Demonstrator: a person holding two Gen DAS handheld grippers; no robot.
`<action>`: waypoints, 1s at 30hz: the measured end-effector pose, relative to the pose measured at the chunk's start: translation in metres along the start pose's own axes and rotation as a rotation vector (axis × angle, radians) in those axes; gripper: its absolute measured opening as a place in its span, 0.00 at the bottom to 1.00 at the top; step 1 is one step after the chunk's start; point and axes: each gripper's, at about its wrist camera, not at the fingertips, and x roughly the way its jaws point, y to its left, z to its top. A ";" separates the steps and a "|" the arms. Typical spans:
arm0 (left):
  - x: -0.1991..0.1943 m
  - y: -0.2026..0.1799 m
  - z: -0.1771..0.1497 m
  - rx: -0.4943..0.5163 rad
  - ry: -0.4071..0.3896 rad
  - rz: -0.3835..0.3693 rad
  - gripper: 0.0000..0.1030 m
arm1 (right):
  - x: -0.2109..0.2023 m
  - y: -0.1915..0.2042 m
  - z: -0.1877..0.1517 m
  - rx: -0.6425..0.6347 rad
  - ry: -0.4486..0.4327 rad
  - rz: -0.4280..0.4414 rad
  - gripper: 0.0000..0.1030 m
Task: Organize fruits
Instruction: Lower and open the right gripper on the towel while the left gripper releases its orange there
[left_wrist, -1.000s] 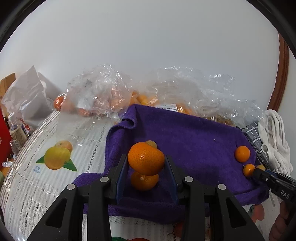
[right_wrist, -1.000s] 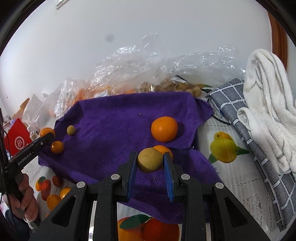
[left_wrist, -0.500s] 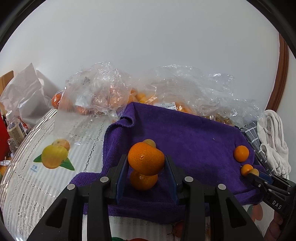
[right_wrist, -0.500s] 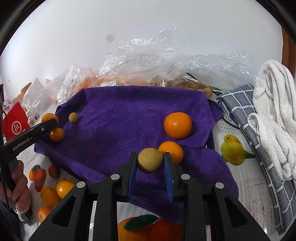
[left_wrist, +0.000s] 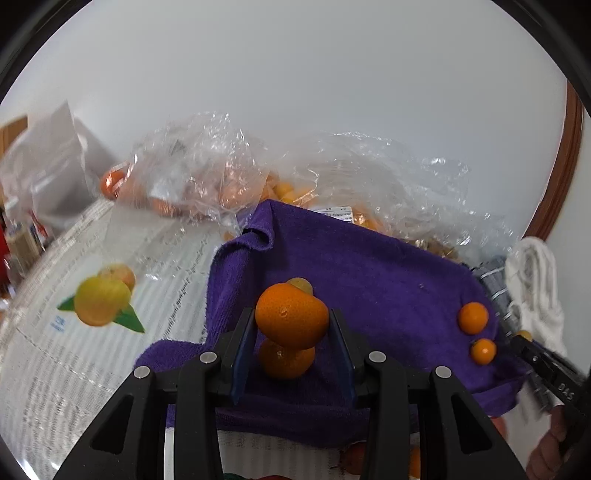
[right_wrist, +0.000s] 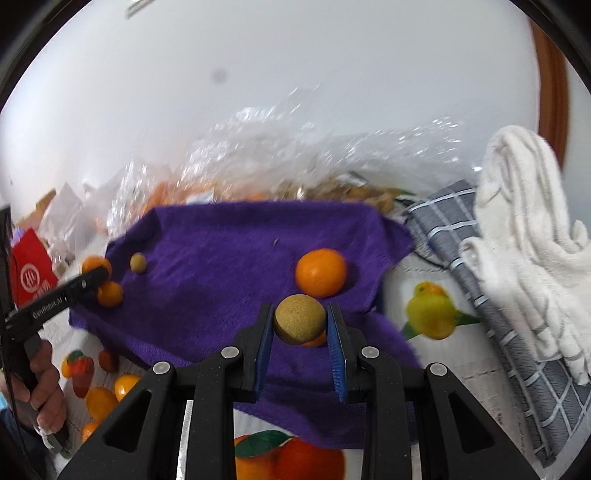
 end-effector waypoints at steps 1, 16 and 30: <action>0.000 0.002 0.000 -0.013 0.004 -0.016 0.36 | -0.002 -0.004 0.001 0.009 -0.004 -0.004 0.27; -0.001 -0.023 -0.010 0.095 0.028 -0.088 0.36 | 0.023 0.006 -0.013 -0.043 0.145 0.019 0.27; 0.014 -0.046 -0.024 0.213 0.113 -0.076 0.36 | 0.025 0.008 -0.017 -0.057 0.143 -0.006 0.32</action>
